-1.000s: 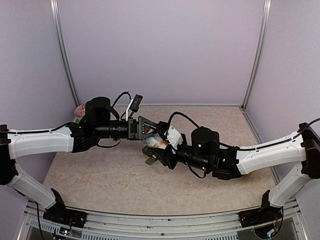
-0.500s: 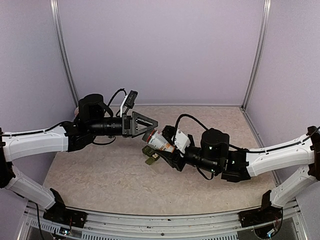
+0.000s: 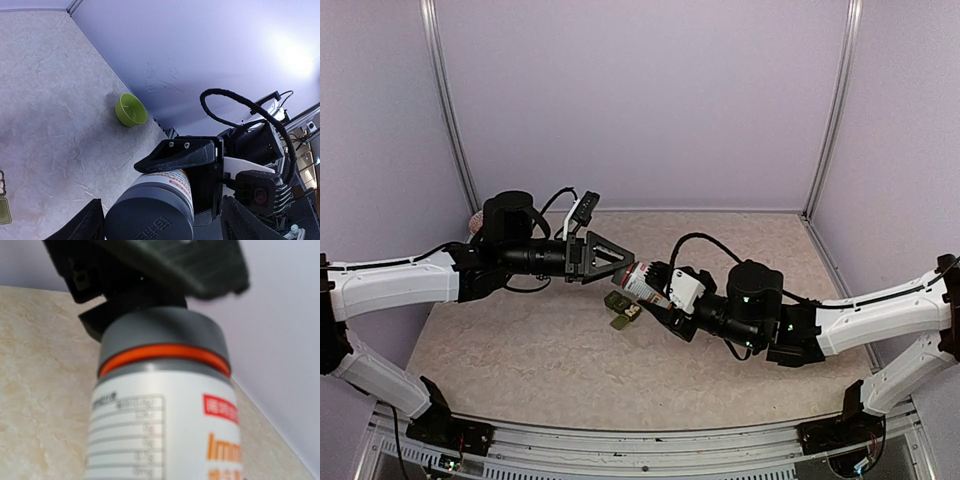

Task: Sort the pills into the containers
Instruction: Screw the lid of the pill bottle onto the pill bottle.

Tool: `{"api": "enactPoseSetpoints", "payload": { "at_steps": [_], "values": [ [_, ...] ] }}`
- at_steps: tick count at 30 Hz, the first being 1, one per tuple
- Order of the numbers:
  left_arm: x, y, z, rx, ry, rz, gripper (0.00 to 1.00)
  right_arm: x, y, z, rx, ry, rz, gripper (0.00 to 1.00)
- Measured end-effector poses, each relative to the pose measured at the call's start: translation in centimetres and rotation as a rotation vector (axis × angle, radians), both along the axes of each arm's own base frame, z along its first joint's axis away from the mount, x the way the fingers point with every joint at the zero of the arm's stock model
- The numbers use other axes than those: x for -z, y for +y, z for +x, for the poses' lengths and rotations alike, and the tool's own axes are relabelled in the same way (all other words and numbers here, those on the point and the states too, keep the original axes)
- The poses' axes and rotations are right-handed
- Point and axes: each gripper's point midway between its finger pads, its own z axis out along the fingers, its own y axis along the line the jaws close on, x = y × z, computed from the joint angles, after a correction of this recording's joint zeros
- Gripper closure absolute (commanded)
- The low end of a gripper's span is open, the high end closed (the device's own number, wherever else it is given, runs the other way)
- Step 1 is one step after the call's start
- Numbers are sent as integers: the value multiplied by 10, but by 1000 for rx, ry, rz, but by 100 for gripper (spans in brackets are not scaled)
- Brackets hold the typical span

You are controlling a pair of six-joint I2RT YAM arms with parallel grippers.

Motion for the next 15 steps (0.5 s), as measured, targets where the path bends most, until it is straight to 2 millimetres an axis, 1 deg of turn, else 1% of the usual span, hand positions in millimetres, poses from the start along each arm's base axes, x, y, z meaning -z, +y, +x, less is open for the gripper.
{"api": "enactPoseSetpoints", "payload": {
  "at_steps": [1,3,11,13,15],
  "values": [
    [1,0,0,0,4,3,30,0,0,0,1,-4,-2,97],
    [2,1,1,-2,6,3,33,-2,-1,1,4,-12,0,97],
    [1,1,1,2,12,-2,33,-5,-1,1,3,-6,15,97],
    [1,1,1,3,16,-3,36,-5,-1,1,1,0,20,98],
    [1,1,1,3,18,-3,43,-5,-1,1,-2,6,26,98]
  ]
}}
